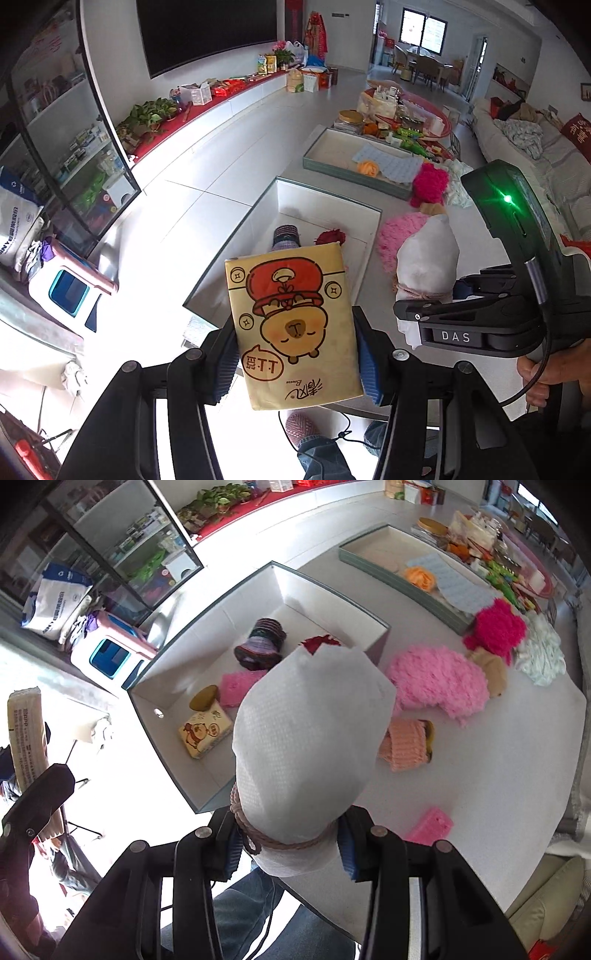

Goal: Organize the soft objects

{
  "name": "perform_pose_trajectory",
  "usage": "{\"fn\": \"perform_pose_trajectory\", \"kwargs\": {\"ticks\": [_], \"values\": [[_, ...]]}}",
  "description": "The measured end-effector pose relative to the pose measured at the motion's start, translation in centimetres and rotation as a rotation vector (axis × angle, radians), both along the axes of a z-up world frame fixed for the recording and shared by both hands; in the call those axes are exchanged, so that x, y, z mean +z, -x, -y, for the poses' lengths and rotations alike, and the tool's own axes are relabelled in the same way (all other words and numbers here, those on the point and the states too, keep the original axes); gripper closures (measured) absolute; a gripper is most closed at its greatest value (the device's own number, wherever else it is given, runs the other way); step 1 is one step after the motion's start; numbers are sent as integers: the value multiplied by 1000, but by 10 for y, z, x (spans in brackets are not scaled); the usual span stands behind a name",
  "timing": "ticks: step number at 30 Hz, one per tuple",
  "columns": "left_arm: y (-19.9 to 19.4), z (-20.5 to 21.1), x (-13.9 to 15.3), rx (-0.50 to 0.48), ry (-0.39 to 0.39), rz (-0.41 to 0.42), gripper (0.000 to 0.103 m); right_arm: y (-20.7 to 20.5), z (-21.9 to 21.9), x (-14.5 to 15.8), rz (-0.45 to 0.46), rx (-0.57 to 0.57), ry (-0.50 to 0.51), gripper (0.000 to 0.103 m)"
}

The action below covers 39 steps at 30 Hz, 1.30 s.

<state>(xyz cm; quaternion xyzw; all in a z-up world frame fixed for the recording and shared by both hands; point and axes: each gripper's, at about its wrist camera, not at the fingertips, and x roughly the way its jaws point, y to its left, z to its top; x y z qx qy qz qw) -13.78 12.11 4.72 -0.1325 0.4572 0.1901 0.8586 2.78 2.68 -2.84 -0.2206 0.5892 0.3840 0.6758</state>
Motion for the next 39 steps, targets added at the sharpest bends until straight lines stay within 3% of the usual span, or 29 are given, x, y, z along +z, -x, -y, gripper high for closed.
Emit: {"fn": "perform_pose_trajectory", "kwargs": {"ticks": [11, 39], "values": [[25, -23, -5, 100, 5, 7, 47, 18, -30, -1, 3, 90, 6, 58], [42, -27, -8, 140, 0, -5, 47, 36, -50, -5, -2, 148, 22, 58]]}}
